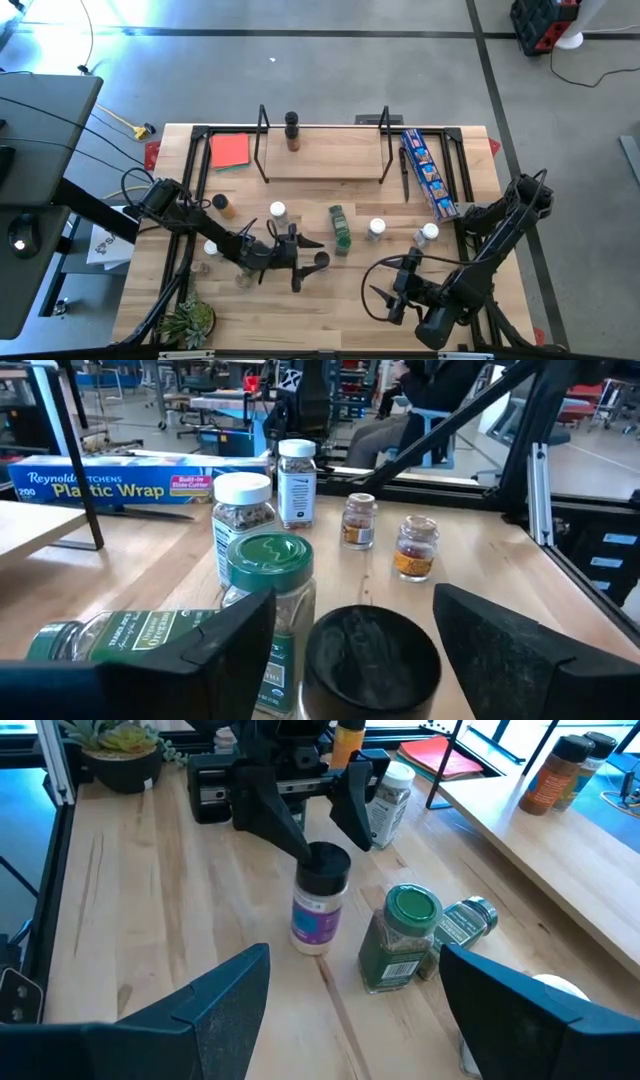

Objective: Shelf spices
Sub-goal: Put the black seasoning bottle on the shelf aligned with the other black seasoning bottles

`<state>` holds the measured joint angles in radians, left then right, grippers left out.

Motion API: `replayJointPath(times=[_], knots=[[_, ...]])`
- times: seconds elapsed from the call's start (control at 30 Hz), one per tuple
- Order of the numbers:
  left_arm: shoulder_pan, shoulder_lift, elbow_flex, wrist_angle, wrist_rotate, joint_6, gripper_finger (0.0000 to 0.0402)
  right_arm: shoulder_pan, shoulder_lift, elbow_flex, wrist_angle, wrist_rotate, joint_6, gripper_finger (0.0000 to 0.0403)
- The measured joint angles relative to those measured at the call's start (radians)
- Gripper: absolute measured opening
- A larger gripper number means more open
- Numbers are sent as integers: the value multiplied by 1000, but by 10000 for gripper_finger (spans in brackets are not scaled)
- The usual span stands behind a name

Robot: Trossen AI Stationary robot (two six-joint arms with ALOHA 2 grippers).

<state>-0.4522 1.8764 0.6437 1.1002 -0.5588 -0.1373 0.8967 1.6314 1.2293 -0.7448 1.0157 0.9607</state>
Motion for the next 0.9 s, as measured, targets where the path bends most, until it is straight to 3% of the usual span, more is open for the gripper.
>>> replayJointPath(times=[0.23,0.37,0.57,0.73,0.9], knots=[[-13,-127,10,-72,81,138,270,0,0,0,0,0,0,287],[-25,-184,110,-451,70,166,270,0,0,0,-2,0,-1,287],[12,-192,392,-1064,86,70,271,0,0,0,-2,0,-1,287],[45,-194,543,-1263,130,33,271,0,0,0,0,0,-1,287],[86,-194,579,-1341,255,-114,271,0,0,0,0,0,-1,287]])
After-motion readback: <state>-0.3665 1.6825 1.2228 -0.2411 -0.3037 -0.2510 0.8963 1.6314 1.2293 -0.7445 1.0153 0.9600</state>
